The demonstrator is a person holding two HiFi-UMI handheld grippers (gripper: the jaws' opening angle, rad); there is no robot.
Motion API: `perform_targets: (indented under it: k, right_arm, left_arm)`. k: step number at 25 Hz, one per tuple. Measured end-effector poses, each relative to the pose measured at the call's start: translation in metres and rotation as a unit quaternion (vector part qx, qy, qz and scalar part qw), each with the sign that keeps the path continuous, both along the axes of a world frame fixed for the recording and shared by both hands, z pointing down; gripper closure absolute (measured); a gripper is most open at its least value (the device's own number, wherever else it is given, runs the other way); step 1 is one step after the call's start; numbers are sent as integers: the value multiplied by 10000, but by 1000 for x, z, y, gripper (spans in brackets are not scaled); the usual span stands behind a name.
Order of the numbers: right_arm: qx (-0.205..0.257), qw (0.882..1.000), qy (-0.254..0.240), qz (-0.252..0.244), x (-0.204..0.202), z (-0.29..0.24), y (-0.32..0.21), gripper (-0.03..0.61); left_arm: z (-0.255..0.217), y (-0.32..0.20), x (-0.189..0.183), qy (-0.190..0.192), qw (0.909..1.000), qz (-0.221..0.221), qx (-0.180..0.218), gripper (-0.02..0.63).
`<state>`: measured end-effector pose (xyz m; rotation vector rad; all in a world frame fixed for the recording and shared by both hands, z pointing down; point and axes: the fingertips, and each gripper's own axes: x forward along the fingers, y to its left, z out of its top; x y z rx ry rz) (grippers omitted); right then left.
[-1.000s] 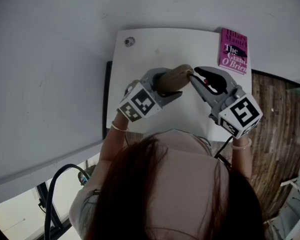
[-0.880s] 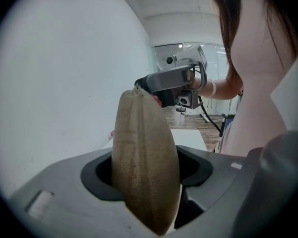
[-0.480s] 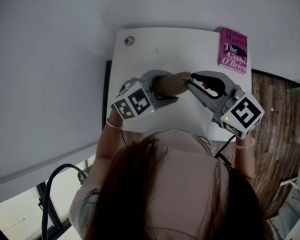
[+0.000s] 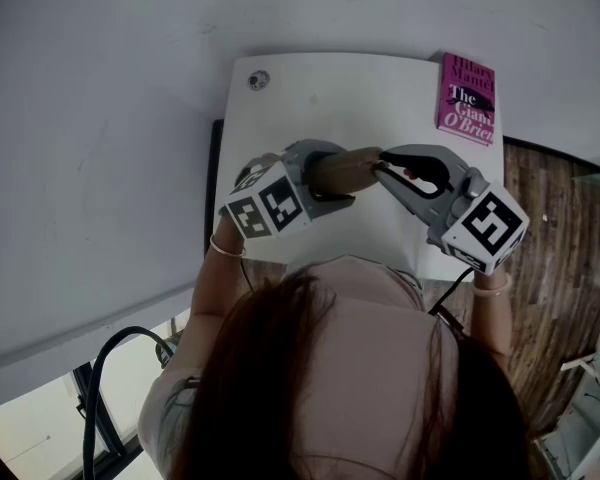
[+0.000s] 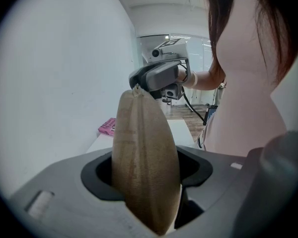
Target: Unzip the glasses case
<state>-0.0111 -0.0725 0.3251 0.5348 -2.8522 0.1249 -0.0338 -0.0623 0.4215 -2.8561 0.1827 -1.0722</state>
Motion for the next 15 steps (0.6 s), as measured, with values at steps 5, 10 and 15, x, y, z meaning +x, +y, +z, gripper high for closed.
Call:
perform_targets:
  k: [5, 10, 15]
  right_arm:
    - [134, 9999, 83, -6, -1, 0, 1, 531]
    - [249, 9996, 108, 71, 0, -1, -1, 569]
    - [337, 9993, 96, 144, 0, -2, -3, 571]
  left_arm:
    - [3, 0, -2, -163, 9998, -27, -94, 325]
    - [2, -2, -3, -192, 9997, -120, -120, 325]
    - [0, -5, -3, -222, 9996, -180, -74, 325]
